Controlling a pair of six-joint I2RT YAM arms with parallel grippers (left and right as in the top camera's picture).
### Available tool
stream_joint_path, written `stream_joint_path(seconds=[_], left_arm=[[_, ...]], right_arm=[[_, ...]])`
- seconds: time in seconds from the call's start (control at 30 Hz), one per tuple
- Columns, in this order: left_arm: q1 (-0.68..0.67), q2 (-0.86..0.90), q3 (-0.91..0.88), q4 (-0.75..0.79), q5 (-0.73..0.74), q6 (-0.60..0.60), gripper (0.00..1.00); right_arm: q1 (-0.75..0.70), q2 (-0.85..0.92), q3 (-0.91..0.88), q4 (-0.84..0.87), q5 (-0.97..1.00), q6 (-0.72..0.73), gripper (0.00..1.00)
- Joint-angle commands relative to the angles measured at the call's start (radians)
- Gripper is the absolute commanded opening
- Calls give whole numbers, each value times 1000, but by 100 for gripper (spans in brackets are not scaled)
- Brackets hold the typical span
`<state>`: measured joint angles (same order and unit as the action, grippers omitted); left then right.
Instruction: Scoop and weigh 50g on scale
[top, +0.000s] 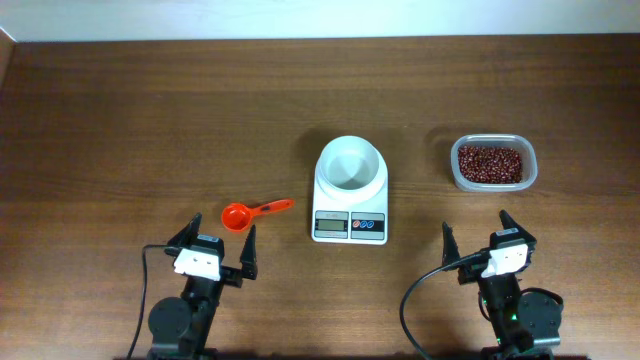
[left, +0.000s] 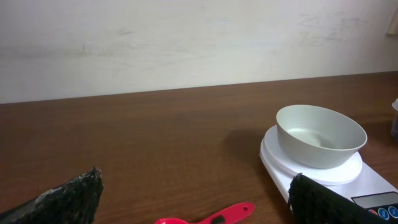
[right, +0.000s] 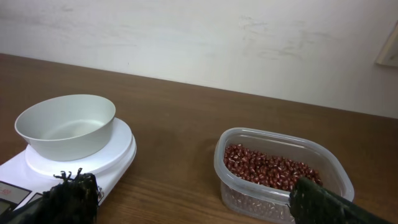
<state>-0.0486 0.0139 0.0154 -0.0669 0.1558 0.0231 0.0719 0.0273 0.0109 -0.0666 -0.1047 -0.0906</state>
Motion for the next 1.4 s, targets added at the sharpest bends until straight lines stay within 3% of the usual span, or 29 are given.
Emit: stream_joint_path(seconds=[0.0,0.43,0.5,0.83,1.0,1.2,1.37], left_arm=[[-4,-7,-6,-1,-7,16,99],[-4,-7,-3,-3,-3,14,99],[-3,-7,13,-21,-3,-34,99],[-3,-7,227,-321,-3,-69,99],[-3,12,311,-381,-3,-92,99],[-3,222,470,-438,-3,-91,99],[-3,550,787,-583,-3,-29,99]], right_arm=[[5,3,-5,-5,5,-7,99],[5,3,-5,-5,5,-7,99],[5,3,-5,-5,5,-7,99],[5,3,-5,-5,5,-7,99],[5,3,-5,-5,5,-7,99],[5,3,-5,-5,5,-7,99],[5,3,-5,-5,5,-7,99]])
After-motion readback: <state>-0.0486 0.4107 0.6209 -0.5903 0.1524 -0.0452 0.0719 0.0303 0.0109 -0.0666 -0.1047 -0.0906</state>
